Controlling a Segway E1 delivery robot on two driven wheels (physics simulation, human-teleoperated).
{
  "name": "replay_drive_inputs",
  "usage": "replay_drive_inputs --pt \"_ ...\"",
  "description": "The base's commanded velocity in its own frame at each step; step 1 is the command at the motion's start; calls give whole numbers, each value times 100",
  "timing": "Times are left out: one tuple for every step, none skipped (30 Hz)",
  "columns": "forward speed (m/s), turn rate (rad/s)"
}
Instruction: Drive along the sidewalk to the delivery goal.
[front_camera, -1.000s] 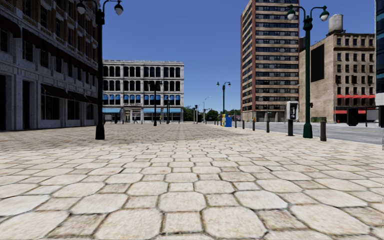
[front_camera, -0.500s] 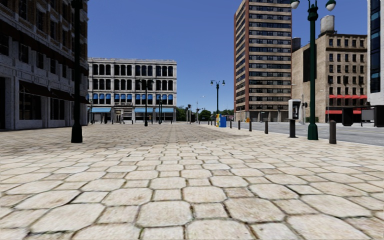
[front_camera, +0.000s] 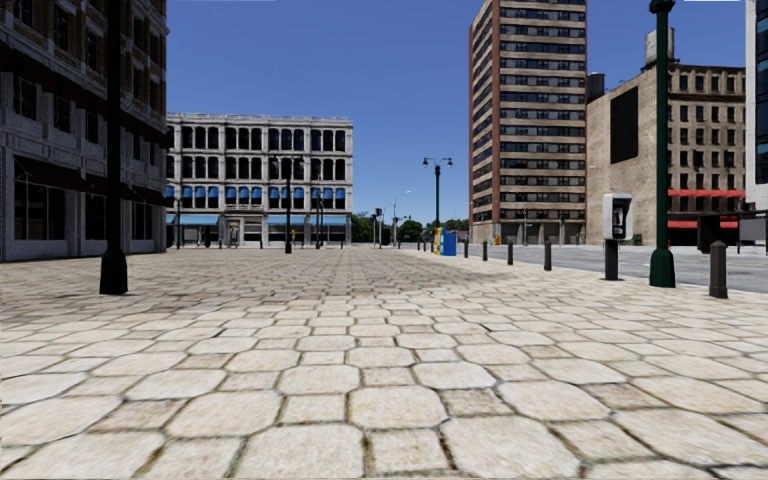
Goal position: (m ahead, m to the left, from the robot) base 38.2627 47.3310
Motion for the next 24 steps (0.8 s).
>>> replay_drive_inputs --pt "200 0" --pt "200 0" --pt "200 0" --pt "200 0" --pt "200 0" --pt "200 0" --pt "200 0" --pt "200 0" --pt "200 0" --pt "200 0" --pt "200 0" --pt "200 0" --pt "200 0" --pt "200 0" --pt "200 0" --pt "200 0" --pt "200 0" --pt "200 0" --pt "200 0" --pt "200 0" --pt "200 0" --pt "200 0" --pt "200 0" --pt "200 0"
